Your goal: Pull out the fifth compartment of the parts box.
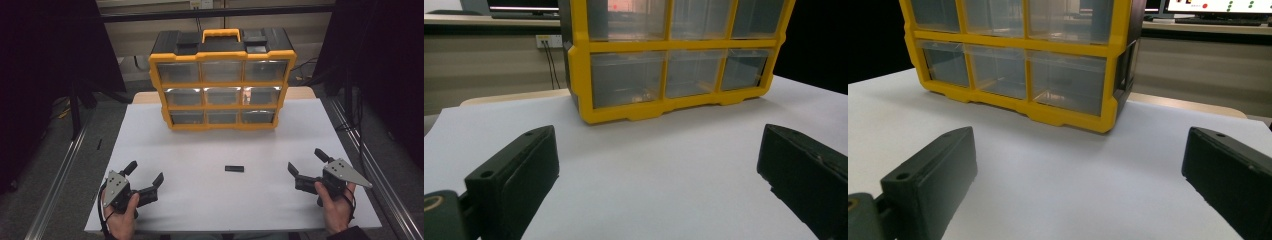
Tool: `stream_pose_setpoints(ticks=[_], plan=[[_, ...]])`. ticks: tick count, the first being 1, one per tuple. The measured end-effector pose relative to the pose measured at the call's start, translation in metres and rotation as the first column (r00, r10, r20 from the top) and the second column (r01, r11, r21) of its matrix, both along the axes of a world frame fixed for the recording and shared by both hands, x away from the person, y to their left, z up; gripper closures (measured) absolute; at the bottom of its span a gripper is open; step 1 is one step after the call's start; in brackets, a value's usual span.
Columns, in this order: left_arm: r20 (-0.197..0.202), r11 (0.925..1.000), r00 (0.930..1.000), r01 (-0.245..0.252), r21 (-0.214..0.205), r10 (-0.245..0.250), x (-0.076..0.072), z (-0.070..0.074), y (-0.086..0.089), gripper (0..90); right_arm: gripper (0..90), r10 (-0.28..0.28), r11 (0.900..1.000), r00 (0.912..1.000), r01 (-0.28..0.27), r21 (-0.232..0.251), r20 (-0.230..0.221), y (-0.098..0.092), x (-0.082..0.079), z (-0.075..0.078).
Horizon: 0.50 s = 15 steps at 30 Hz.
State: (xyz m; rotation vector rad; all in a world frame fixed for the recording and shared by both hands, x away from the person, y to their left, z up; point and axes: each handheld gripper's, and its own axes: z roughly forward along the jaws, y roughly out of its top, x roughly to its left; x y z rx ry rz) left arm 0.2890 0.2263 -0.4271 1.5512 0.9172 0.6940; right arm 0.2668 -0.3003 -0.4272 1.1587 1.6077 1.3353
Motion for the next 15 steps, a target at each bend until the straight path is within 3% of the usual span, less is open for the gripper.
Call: stream_pose_setpoints(ticks=[15], plan=[[0.001,0.9999,0.9999,-0.012,0.009,0.012,-0.0004,-0.001,-0.0012,3.3,0.4,0.036,0.9993,0.9994,-0.036,-0.009,0.002,0.0083,0.0005,-0.0006]])
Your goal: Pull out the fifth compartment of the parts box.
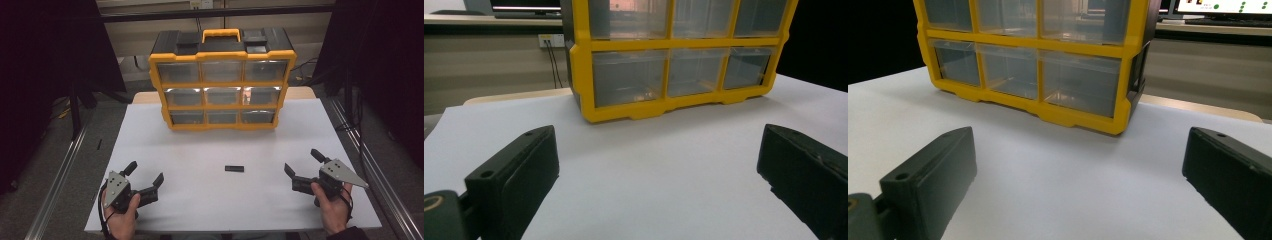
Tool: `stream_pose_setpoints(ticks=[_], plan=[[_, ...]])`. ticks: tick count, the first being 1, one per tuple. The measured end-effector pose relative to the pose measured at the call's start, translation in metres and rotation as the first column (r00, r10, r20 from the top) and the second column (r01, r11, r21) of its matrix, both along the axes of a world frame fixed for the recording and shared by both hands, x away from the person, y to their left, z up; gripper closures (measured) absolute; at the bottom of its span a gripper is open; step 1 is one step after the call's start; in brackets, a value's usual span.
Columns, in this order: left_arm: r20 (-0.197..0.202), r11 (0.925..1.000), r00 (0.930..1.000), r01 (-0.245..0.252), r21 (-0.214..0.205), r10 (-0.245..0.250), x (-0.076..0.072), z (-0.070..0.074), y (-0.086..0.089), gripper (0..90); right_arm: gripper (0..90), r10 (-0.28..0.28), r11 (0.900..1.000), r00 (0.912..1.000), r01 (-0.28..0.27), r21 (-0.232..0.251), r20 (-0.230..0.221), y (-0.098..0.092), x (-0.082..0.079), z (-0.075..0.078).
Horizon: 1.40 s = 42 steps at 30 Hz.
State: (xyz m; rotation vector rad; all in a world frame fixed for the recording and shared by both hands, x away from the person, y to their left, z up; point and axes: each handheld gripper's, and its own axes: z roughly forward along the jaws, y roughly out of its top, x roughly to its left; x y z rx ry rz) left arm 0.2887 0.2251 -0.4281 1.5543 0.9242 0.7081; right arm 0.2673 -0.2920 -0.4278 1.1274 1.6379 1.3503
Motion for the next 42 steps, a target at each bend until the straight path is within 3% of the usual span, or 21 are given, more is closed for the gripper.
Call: stream_pose_setpoints(ticks=[23,42], plan=[[-0.022,0.9997,0.9995,-0.023,0.007,0.023,-0.002,-0.002,0.0,1.5,0.0,0.08,0.9968,0.9968,-0.08,-0.01,0.0,0.022,0.009,0.0],[-0.023,0.9997,0.9995,0.02,0.013,-0.02,-0.001,-0.002,-0.003,1.5,0.6,0.109,0.9938,0.994,-0.108,-0.024,0.011,0.052,0.035,0.005]])
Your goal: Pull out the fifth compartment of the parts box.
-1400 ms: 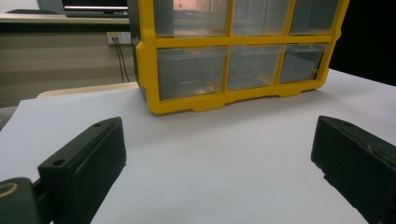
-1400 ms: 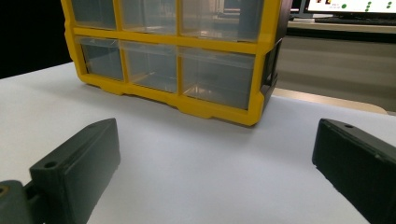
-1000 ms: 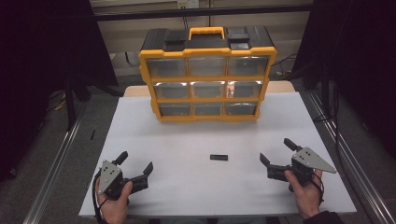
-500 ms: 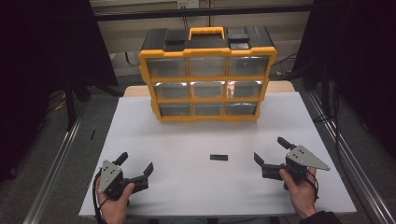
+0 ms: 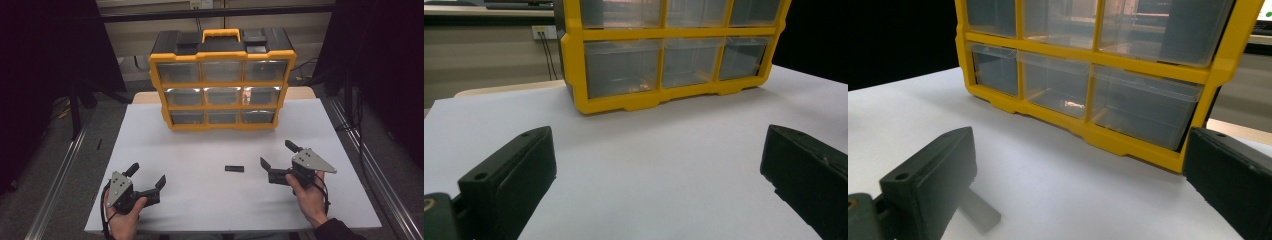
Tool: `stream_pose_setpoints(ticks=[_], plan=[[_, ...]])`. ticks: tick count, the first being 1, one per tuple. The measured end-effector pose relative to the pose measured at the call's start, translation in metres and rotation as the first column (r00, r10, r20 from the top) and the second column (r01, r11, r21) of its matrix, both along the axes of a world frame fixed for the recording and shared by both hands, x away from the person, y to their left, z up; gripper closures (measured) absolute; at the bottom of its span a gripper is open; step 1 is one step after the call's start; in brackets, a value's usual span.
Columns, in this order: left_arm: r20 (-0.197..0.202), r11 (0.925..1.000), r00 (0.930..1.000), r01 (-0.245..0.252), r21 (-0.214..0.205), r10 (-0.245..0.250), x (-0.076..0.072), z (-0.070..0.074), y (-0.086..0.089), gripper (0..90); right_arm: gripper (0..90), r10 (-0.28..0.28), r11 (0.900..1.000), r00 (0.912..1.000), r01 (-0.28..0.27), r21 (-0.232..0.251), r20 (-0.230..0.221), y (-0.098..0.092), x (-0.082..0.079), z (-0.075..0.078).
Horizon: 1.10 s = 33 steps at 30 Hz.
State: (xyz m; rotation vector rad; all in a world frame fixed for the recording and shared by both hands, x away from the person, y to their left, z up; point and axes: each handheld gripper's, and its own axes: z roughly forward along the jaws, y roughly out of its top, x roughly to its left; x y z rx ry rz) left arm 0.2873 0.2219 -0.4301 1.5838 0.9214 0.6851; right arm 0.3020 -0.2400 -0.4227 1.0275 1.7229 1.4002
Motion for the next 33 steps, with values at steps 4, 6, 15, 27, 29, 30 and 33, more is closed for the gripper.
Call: stream_pose_setpoints(ticks=[4,6,15,27,29,30,33], plan=[[0.009,1.0,0.9999,0.007,0.005,-0.007,0.0,0.001,0.0,1.6,0.6,0.009,0.9999,1.0,-0.009,-0.005,-0.004,0.004,0.003,0.0],[0.011,1.0,0.9999,0.007,0.006,-0.007,0.0,0.001,0.0,1.7,0.4,0.014,0.9999,0.9999,-0.014,0.004,-0.005,0.008,0.006,0.001],[0.014,0.9999,0.9998,0.011,0.012,-0.011,-0.001,0.002,-0.001,2.3,0.6,0.025,0.9996,0.9994,-0.025,-0.008,-0.026,0.02,0.017,0.002],[0.012,0.9997,0.9998,0.018,0.015,-0.018,-0.002,0.002,-0.002,2.3,0.0,0.019,0.9998,0.9997,-0.019,-0.005,0.015,0.034,0.028,0.006],[0.015,0.9997,0.9996,0.022,0.011,-0.022,-0.003,0.002,-0.003,2.4,0.0,0.016,0.9999,0.9996,-0.016,0.0,0.022,0.037,0.03,0.008],[0.016,0.9998,0.9996,0.021,0.003,-0.021,-0.003,0.002,-0.004,2.4,0.7,0.017,0.9998,0.9995,-0.017,0.009,0.026,0.041,0.033,0.009],[0.016,0.9997,0.9996,0.022,0.005,-0.022,-0.003,0.002,-0.003,2.4,2.1,0.015,0.9998,0.9993,-0.015,0.011,0.034,0.045,0.035,0.009]])
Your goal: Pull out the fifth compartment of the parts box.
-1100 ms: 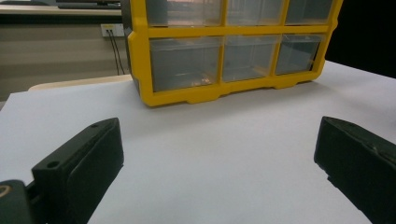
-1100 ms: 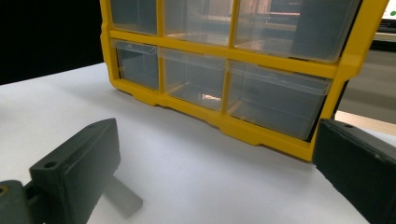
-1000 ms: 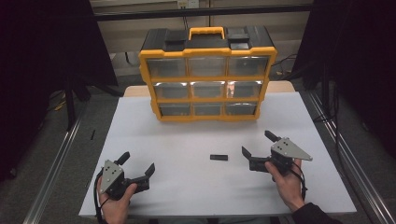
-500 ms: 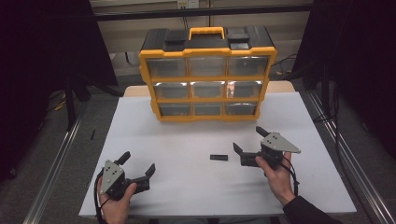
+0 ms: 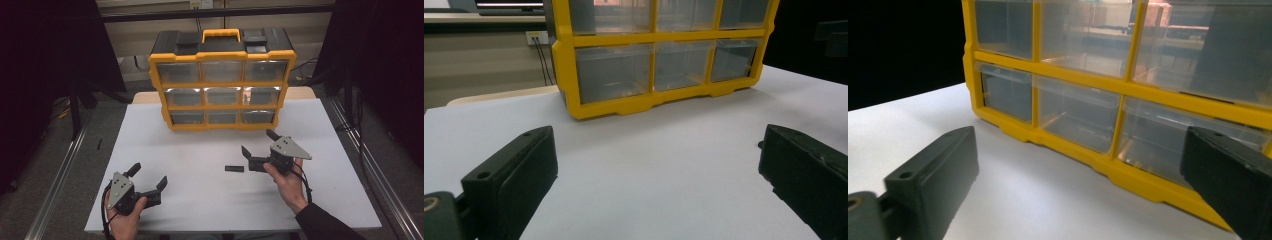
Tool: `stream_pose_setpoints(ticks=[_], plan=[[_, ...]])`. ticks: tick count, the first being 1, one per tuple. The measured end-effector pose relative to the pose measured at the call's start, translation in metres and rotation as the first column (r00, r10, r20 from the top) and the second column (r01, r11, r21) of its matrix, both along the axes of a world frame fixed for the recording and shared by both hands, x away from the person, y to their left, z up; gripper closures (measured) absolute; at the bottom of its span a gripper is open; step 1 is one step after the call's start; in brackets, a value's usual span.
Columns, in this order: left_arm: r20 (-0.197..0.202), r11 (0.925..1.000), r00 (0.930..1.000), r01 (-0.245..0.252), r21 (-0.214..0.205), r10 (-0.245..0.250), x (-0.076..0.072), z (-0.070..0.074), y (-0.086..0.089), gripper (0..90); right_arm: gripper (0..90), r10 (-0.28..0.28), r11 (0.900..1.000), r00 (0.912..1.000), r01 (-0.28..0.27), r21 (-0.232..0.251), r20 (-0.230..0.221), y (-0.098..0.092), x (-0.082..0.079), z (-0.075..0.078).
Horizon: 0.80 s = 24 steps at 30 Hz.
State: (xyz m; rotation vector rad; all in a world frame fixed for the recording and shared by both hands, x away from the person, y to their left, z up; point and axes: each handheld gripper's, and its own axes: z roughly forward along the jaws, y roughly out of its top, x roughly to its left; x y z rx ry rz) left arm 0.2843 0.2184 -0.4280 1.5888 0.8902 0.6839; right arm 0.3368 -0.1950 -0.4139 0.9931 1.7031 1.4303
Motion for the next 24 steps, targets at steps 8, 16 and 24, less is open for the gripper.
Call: stream_pose_setpoints(ticks=[8,16,24], plan=[[-0.009,1.0,1.0,-0.003,0.007,0.003,0.001,0.0,0.001,2.5,1.2,0.026,0.9996,0.9996,-0.026,0.013,0.006,0.011,0.012,0.005],[-0.004,0.9999,0.9999,-0.01,0.005,0.01,0.001,0.0,0.002,2.5,0.6,0.066,0.9971,0.9973,-0.065,-0.04,0.033,0.027,0.03,0.014],[-0.013,0.9999,0.9999,-0.011,0.006,0.011,0.002,-0.001,0.002,2.5,0.5,0.072,0.995,0.9958,-0.068,-0.073,0.057,0.033,0.042,0.023]])
